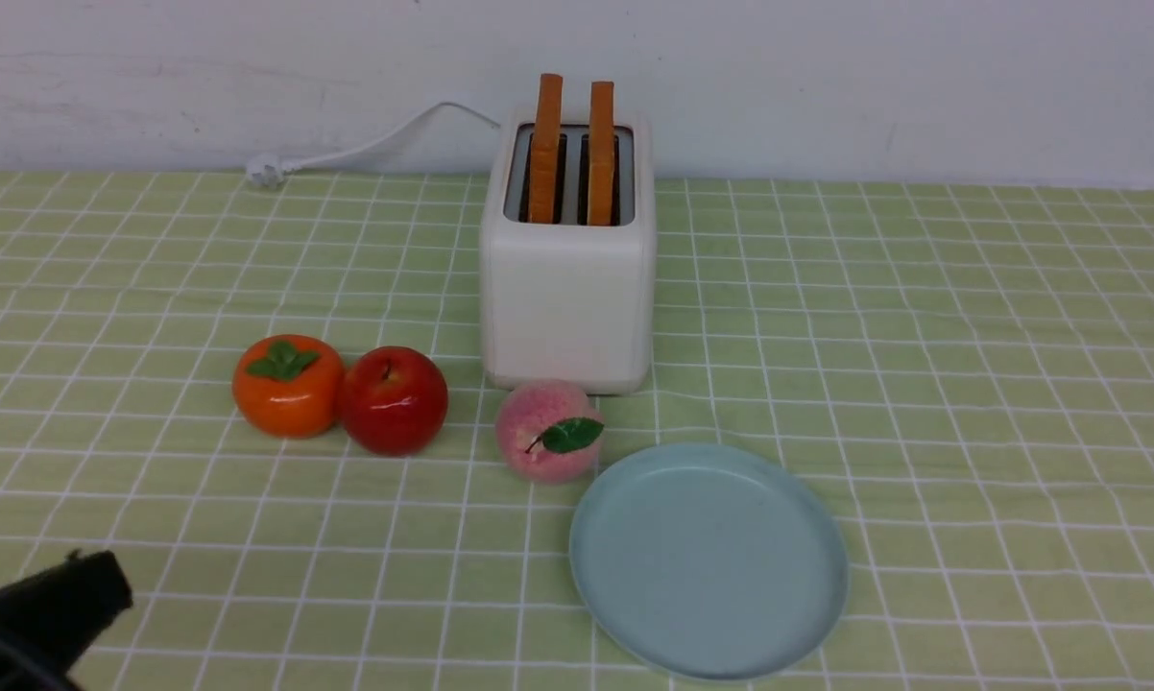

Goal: Take toasted bread from bread machine on green coffee tablecloth place on plate.
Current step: 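Reach for a toast slice standing in the toaster with the left gripper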

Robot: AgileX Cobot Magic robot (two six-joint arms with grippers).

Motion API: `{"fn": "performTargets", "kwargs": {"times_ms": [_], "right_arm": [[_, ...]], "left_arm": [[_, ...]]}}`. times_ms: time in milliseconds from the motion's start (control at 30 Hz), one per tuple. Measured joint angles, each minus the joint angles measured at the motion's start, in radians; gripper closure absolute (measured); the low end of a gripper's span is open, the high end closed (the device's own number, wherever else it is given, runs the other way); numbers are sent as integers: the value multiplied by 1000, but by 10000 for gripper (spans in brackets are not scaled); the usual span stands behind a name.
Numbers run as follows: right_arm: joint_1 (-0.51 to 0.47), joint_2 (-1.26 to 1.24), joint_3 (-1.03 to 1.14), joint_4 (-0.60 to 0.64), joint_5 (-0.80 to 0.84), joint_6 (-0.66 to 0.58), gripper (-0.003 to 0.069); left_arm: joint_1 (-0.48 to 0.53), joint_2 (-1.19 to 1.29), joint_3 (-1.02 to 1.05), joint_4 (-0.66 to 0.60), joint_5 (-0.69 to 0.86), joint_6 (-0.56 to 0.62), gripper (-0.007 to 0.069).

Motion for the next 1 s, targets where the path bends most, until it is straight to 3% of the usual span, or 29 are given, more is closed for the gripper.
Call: {"fn": "performTargets", "kwargs": {"times_ms": [200,267,500,600,733,867,1000], "right_arm": [[0,0,5,18,-34,1,419],[0,0,11,73,-71,20,419],[0,0,14,470,-233,163,419],[0,0,10,556,-269,167,445],[0,8,-53,580,-181,130,518],[0,135,-242,574,49,-47,629],[0,277,-396,555,278,-215,659]], "left_arm": [[-27,85,-76,-40,21,108,638],[-33,97,-96,-68,18,143,638],[-34,144,-109,-195,-26,244,638],[-34,192,-128,-294,-89,321,638],[-34,289,-186,-439,-117,465,638],[-34,506,-310,-716,-65,772,638],[-34,707,-420,-999,-36,1131,638]]}}
